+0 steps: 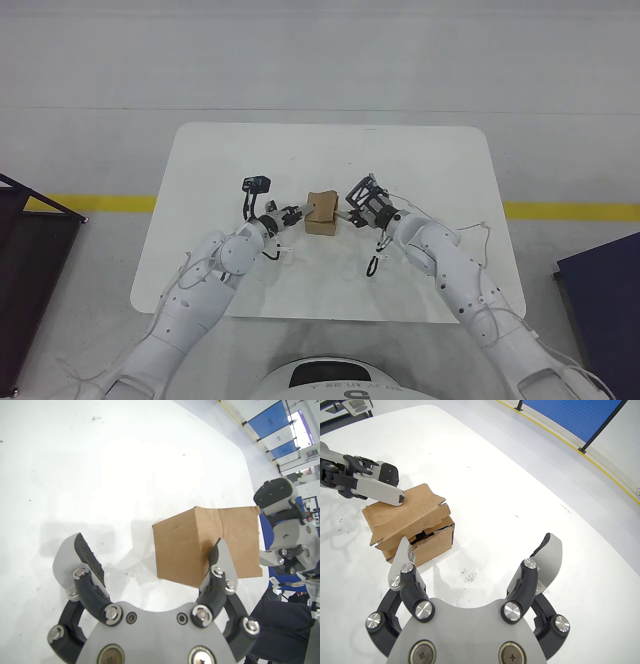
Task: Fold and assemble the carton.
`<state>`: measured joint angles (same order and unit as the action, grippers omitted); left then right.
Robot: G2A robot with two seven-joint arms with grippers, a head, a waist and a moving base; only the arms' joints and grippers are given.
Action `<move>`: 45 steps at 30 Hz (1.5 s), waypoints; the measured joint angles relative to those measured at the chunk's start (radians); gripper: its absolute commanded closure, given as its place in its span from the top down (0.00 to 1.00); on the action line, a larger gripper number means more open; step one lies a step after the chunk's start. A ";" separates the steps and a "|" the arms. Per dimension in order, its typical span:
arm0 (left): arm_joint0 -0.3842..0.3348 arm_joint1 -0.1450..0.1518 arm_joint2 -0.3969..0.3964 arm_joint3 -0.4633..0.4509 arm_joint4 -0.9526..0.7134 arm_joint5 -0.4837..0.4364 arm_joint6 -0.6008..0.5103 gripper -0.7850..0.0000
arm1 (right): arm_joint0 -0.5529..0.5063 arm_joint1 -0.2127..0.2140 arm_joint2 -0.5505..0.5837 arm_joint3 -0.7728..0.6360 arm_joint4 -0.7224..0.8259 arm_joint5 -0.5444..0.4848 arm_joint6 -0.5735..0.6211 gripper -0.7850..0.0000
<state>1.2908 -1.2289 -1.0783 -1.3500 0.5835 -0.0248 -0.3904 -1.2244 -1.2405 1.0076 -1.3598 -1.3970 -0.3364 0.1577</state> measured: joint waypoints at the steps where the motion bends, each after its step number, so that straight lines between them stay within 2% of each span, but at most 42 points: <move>1: 0.000 -0.001 0.000 0.001 -0.006 -0.003 -0.003 1.00 | 0.002 -0.001 -0.002 0.004 0.000 0.000 0.000 1.00; 45: -0.031 -0.016 0.002 0.044 -0.015 0.003 -0.032 1.00 | 0.028 -0.014 -0.003 0.068 0.008 -0.018 -0.015 1.00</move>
<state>1.2594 -1.2444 -1.0765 -1.3059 0.5689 -0.0216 -0.4226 -1.1964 -1.2542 1.0041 -1.2922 -1.3891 -0.3546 0.1424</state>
